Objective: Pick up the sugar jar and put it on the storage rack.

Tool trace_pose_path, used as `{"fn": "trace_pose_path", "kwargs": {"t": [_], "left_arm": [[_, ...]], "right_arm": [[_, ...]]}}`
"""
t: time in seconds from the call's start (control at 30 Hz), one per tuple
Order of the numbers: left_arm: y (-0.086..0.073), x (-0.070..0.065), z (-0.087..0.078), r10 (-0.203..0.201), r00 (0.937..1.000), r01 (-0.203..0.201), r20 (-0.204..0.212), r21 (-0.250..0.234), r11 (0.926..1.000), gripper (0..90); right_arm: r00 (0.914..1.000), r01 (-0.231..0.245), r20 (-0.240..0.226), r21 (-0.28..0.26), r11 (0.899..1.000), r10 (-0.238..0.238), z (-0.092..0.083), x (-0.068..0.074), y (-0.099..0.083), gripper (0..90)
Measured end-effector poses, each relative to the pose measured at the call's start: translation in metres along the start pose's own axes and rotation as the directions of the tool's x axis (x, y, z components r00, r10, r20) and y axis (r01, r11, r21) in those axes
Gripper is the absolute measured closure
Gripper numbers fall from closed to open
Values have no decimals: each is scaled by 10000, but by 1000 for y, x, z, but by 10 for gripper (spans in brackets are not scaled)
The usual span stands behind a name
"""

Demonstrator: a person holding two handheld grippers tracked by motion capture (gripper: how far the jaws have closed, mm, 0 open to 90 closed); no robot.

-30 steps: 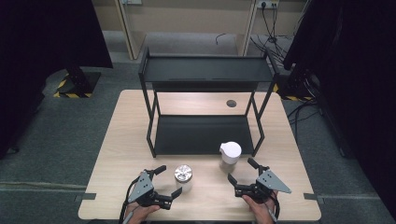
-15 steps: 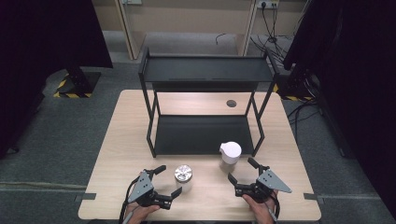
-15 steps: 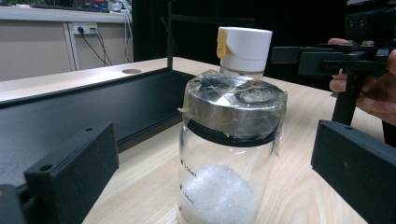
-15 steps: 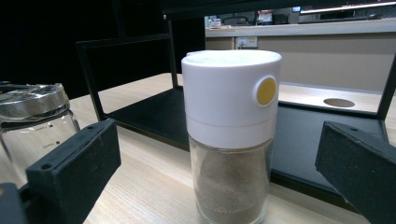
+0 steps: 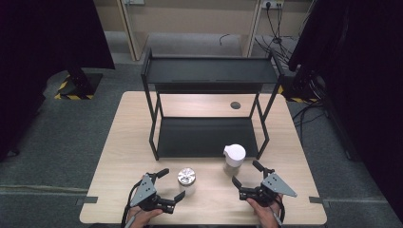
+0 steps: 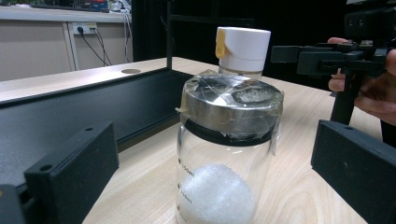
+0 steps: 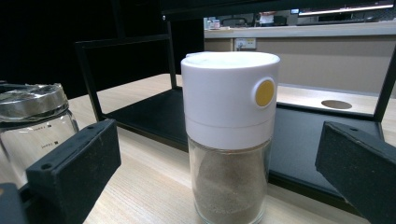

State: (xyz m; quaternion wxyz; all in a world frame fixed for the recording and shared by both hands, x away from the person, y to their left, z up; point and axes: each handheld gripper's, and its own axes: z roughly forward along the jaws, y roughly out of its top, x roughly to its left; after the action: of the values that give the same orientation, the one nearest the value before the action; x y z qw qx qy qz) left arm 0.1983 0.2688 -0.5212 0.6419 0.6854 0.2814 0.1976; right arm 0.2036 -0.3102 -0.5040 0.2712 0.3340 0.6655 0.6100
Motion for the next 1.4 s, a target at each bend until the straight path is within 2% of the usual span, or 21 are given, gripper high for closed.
{"fn": "trace_pose_path", "kwargs": {"t": [0.17,0.6,0.7,0.77,1.1,1.4], "left_arm": [[0,-1,1,-68,10000,67,26,32,10000,2],[2,-6,9,107,9999,-108,29,291,9995,2],[3,-5,12,-70,10000,70,0,286,9996,2],[5,-5,14,123,9999,-122,-11,384,9992,3],[9,-7,25,138,9999,-139,10,393,9991,16],[10,-10,37,298,9995,-289,-113,700,9971,43]], "right_arm": [[10000,13,-9,14,10000,-13,-1,0,0,3],[10000,1,6,-15,10000,-1,-1,0,0,3],[10000,-5,43,-19,10000,5,-2,-1,0,3],[10000,-25,33,-28,10000,25,-2,-1,0,3],[10000,-7,5,-31,10000,7,-2,-1,0,3],[10000,-1,-13,-79,10000,1,-2,-1,0,3]]}}
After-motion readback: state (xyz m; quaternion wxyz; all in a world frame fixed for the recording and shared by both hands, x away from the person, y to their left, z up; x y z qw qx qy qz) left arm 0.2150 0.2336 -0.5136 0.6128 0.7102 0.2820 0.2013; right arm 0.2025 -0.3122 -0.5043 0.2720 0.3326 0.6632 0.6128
